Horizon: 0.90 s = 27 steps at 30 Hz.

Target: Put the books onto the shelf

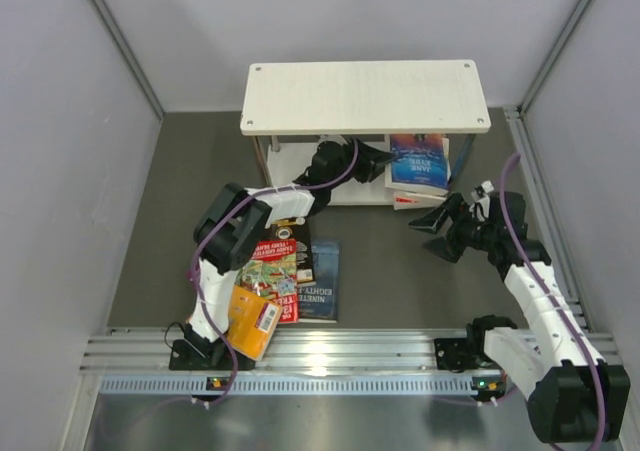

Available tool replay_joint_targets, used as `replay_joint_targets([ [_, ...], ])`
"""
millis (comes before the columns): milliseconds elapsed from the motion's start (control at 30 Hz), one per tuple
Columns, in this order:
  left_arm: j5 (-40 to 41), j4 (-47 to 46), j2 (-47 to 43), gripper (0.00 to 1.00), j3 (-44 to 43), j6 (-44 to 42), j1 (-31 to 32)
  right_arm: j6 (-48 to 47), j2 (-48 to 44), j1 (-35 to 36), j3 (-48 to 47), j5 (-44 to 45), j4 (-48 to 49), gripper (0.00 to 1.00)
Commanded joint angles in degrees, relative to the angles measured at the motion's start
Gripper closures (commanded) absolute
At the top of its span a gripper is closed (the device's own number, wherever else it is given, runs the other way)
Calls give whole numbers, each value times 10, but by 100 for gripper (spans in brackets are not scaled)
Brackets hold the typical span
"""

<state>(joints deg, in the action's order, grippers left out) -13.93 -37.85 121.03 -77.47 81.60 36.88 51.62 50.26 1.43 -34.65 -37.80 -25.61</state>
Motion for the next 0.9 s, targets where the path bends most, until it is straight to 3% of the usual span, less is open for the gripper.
replay_joint_targets([
  [0,-49,-25,-4,100,-37,-9,30,-2,-12,1,-3,-4,13,21],
  [133,-52,7,-13,78,-32,-24,39,1,-15,1,-2,-4,15,21],
  [167,-52,21,-17,62,-32,-28,41,2,-16,1,-2,-4,15,21],
  [267,-53,34,-24,41,-28,-36,42,4,-21,1,4,-5,17,21],
  [300,-52,44,-26,27,-26,-39,41,5,-24,1,7,-5,17,21],
  [367,-51,53,-30,18,-20,-43,40,8,-27,1,11,-7,20,21],
  [400,-51,59,-34,2,-18,-47,40,9,-30,1,13,-8,20,21],
  [600,-42,100,-72,1,0,-77,30,10,-48,1,24,-13,17,21],
  [867,23,297,-204,1,54,-173,5,10,-56,11,20,-26,34,20],
])
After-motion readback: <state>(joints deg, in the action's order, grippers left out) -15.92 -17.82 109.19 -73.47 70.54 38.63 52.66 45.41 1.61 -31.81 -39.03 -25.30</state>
